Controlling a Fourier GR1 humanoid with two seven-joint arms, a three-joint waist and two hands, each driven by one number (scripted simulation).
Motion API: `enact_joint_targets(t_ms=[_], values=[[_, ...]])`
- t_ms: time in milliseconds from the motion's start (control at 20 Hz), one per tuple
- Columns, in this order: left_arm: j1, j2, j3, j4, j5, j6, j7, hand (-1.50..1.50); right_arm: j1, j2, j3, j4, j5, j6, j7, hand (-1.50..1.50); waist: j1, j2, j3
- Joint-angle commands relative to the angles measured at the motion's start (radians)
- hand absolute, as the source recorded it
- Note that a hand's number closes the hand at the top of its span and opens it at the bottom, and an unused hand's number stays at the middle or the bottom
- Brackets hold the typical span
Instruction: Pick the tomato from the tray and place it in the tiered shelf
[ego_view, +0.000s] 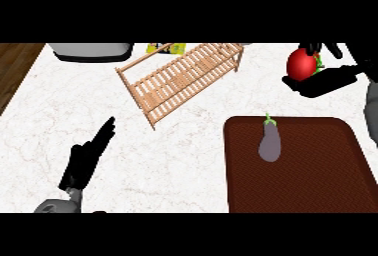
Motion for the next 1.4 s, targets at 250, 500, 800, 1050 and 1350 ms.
enact_joint_targets(t_ms=[250,500,800,1050,1350], values=[[-0.019,-0.028,-0.013,-0.007,-0.027,0.001,0.007,0.00,-0.392,0.087,-0.010,0.403,0.113,-0.104,0.015,1.50,0.018,0.006,0.000],[0.049,-0.005,-0.005,-0.012,-0.026,-0.027,-0.051,0.00,-0.556,0.113,-0.047,0.634,0.132,-0.136,-0.001,1.50,0.026,0.008,-0.001],[-0.010,-0.025,-0.008,0.000,-0.033,-0.024,-0.017,0.00,-0.618,0.182,-0.017,0.912,0.224,-0.312,-0.180,1.50,0.044,0.019,-0.001],[-0.055,-0.044,-0.023,-0.027,-0.034,-0.025,0.043,0.00,-0.728,0.239,-0.013,1.064,0.251,-0.325,-0.189,1.50,0.056,0.023,-0.001],[-0.059,-0.027,-0.005,-0.018,-0.022,-0.049,0.043,0.00,-0.774,0.285,-0.005,1.208,0.280,-0.319,-0.211,1.50,0.064,0.027,-0.001]])
